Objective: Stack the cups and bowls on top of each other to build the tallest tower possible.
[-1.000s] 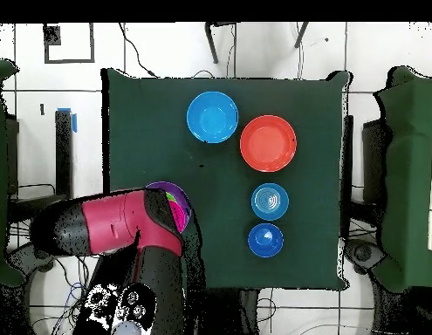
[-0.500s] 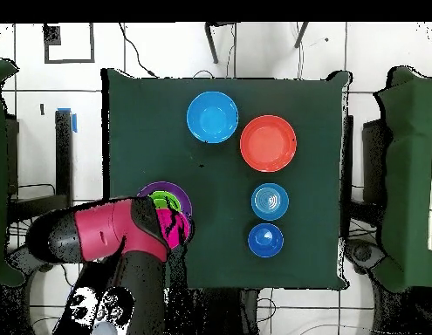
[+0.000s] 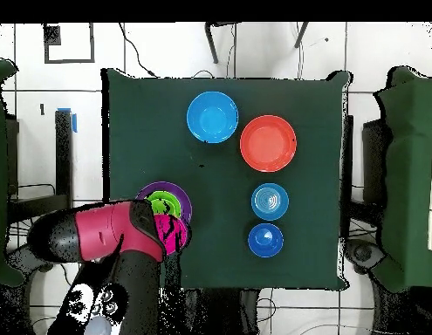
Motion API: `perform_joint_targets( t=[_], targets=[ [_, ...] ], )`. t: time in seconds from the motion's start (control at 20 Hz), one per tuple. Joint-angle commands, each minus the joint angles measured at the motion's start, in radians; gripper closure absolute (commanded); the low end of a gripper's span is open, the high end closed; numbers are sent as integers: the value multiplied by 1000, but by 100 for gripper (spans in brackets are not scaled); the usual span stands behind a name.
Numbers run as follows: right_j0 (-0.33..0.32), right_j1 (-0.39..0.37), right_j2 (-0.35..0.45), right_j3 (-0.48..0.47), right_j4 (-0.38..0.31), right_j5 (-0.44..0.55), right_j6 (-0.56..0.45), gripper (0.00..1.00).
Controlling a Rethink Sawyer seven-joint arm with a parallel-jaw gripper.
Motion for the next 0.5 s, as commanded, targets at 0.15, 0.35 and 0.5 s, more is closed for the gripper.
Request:
perform_joint_targets(
  t=[0.15, 0.35, 0.5],
  targets=[
    [36, 46, 23, 36, 70, -55, 252, 100],
    [57, 52, 7, 37, 85, -58, 258, 100],
    [64, 58, -2, 33, 95, -64, 253, 100]
  ],
)
